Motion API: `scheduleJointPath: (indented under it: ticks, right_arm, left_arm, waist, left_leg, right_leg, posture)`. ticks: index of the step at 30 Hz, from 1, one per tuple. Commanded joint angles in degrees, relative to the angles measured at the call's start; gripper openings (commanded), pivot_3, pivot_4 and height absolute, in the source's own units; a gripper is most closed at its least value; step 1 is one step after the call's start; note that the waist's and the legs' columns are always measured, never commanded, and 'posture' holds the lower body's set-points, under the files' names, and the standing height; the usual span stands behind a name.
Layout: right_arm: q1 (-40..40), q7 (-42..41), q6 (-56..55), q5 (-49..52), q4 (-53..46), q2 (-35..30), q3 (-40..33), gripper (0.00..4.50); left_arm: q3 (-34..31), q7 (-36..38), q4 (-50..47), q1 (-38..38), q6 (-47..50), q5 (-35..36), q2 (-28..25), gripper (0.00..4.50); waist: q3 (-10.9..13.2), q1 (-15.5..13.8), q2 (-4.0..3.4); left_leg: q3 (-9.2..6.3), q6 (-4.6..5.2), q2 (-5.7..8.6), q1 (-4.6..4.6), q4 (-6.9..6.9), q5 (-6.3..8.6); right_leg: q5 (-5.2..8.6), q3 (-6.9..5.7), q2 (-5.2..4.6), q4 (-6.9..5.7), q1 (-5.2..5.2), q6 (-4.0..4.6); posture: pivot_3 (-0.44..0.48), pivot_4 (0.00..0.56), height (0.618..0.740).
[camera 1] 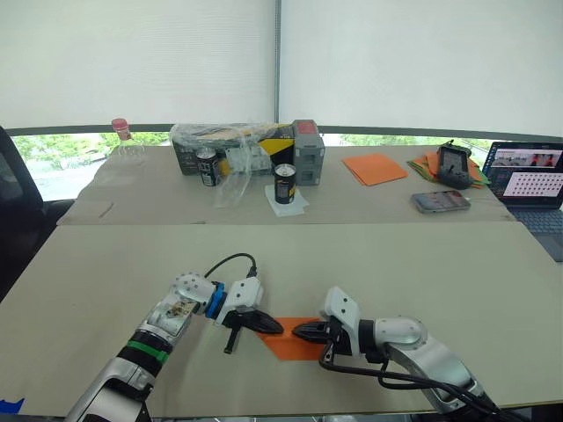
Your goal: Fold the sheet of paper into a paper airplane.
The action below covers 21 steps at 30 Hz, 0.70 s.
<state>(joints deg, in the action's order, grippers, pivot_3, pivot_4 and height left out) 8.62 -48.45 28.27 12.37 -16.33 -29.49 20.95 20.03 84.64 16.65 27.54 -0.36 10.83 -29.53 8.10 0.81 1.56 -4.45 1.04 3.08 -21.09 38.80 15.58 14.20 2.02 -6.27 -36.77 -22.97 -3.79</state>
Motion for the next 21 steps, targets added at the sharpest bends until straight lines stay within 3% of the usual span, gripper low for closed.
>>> scheduleJointPath:
  ticks: [1, 16, 21]
  right_arm:
    - [-1.35, 0.67, 2.93, -3.42, 5.68, -1.22, 3.06, 0.02]
    - [-0.70, 0.83, 3.67, -2.85, 5.62, -1.83, 3.15, 0.02]
    - [-0.63, 0.92, 4.04, -2.77, 5.71, -2.06, 3.09, 0.02]
  left_arm:
    - [-0.69, 0.32, -3.69, -0.05, 2.17, 1.41, -0.27, 0.00]
    - [3.48, 1.15, 4.02, -1.06, -6.34, -6.22, -2.82, 0.00]
    - [4.79, 1.12, 6.01, -1.62, -11.81, -8.33, -4.20, 0.00]
  waist:
    - [0.00, -0.02, 0.00]
    - [-0.16, 0.06, -0.09]
    - [-0.22, 0.00, -0.12]
  left_leg:
    - [0.00, 0.00, 0.00, 0.01, 0.00, 0.00]
    - [-0.01, 0.00, -0.04, 0.11, -0.05, 0.00]
    - [-0.01, 0.02, -0.06, 0.85, -0.46, 0.02]
  right_leg:
    - [0.00, 0.00, 0.00, 0.00, 0.01, 0.00]
    - [0.00, 0.00, 0.04, 0.02, 0.10, 0.02]
    - [0.03, -0.01, 0.03, 0.47, 0.86, 0.01]
  posture:
    - [0.000, 0.150, 0.739]
    - [0.000, 0.150, 0.739]
    - [0.000, 0.150, 0.739]
